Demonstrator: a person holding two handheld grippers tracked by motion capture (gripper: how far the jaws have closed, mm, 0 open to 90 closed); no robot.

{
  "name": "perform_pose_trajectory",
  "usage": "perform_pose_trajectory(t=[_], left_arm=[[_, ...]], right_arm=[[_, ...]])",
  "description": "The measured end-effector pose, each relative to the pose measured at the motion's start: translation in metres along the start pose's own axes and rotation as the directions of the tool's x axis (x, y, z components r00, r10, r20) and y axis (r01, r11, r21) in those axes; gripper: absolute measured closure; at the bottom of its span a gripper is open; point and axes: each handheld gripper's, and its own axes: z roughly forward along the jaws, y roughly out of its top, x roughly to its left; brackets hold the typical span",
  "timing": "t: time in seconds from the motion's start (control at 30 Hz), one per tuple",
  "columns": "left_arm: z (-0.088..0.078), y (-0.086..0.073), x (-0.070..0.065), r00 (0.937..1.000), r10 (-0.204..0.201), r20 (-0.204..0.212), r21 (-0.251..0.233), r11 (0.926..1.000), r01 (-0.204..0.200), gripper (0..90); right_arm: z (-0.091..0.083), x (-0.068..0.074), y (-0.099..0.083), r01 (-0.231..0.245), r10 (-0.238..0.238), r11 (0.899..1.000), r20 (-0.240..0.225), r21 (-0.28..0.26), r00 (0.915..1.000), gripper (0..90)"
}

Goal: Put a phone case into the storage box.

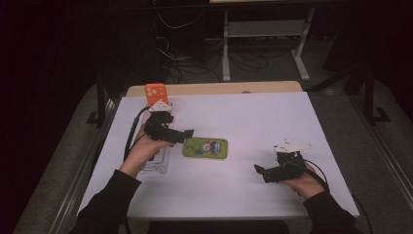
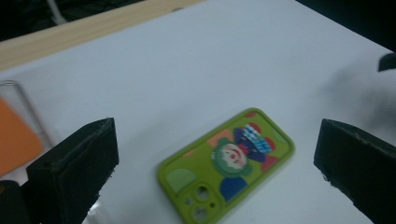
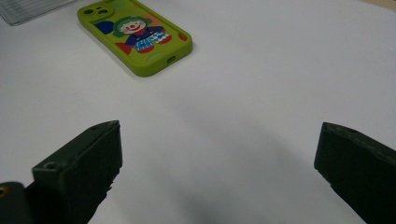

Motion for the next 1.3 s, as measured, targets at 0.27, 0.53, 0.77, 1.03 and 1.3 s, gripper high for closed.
perform_pose_trajectory(t=[0.27,0.53,0.77,1.03,1.3], left_arm=[[0.013,-0.009,-0.032,0.9951,0.056,0.081,0.001,0.9984,-0.056,0.0],[0.019,-0.026,-0.051,0.9845,0.113,0.133,0.018,0.9930,-0.117,0.0],[0.019,-0.041,-0.053,0.9783,0.146,0.148,0.040,0.9874,-0.153,0.0],[0.022,-0.048,-0.056,0.9732,0.172,0.152,0.046,0.9824,-0.181,0.0],[0.026,-0.053,-0.055,0.9734,0.164,0.160,0.046,0.9838,-0.173,0.0]], right_arm=[[-0.001,-0.003,0.005,0.005,-0.005,1.000,-0.011,-0.005,0.9999,0.1],[0.001,-0.010,0.013,0.019,-0.019,1.000,-0.035,0.020,0.9992,5.0],[0.010,-0.013,0.029,0.028,-0.022,0.998,-0.092,0.061,0.9955,20.2],[0.034,-0.016,0.050,0.036,-0.024,0.995,-0.135,0.094,0.9906,56.6],[0.070,-0.017,0.071,0.051,-0.030,0.989,-0.152,0.136,0.9880,87.4]])
